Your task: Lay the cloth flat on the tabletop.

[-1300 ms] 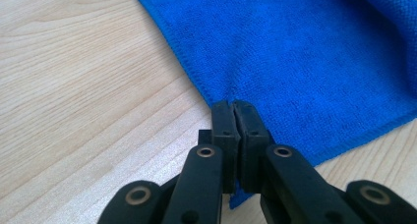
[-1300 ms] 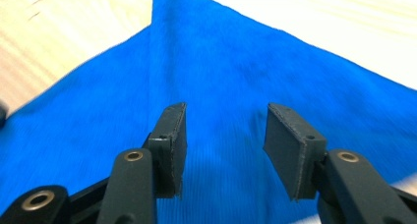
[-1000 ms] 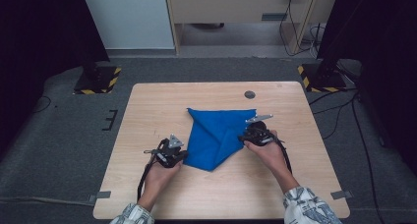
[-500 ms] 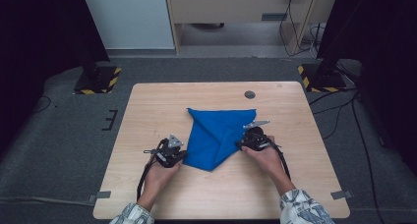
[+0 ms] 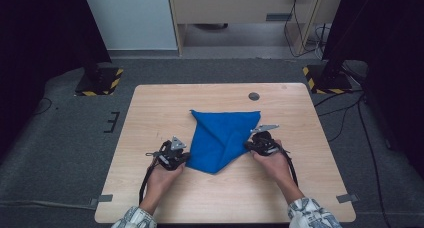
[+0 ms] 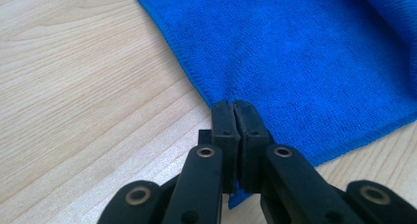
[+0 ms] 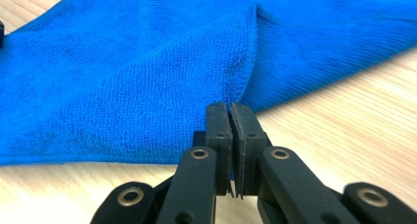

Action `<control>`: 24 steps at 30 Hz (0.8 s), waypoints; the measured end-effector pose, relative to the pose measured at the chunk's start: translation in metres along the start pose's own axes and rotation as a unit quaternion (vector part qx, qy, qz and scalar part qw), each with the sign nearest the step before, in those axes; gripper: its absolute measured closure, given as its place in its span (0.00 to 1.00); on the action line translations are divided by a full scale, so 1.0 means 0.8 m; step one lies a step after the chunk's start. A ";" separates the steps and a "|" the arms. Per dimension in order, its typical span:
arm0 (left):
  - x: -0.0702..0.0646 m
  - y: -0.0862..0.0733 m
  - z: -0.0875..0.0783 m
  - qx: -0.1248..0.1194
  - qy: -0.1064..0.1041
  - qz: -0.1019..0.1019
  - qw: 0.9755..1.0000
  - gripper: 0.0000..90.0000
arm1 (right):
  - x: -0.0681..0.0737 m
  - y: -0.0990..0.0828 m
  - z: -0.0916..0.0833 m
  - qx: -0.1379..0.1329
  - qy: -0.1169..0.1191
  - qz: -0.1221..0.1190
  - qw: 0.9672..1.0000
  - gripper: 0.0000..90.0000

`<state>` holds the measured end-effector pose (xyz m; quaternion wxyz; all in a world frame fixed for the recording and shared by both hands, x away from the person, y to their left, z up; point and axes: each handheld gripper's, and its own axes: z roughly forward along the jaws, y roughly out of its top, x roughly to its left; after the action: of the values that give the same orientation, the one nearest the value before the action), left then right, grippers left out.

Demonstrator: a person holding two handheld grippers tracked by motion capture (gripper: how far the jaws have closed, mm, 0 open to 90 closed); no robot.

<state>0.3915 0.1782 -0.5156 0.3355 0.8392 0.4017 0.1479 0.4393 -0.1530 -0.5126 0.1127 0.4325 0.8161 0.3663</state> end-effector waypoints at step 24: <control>-0.029 0.021 0.005 -0.001 -0.015 0.024 1.000 0.98 | -0.033 -0.084 -0.089 0.006 -0.004 0.062 0.998 0.97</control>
<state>0.3887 0.1506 -0.5065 0.3382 0.8505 0.3763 0.1439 0.3777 -0.2337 -0.5130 0.0907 0.4843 0.7894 0.3663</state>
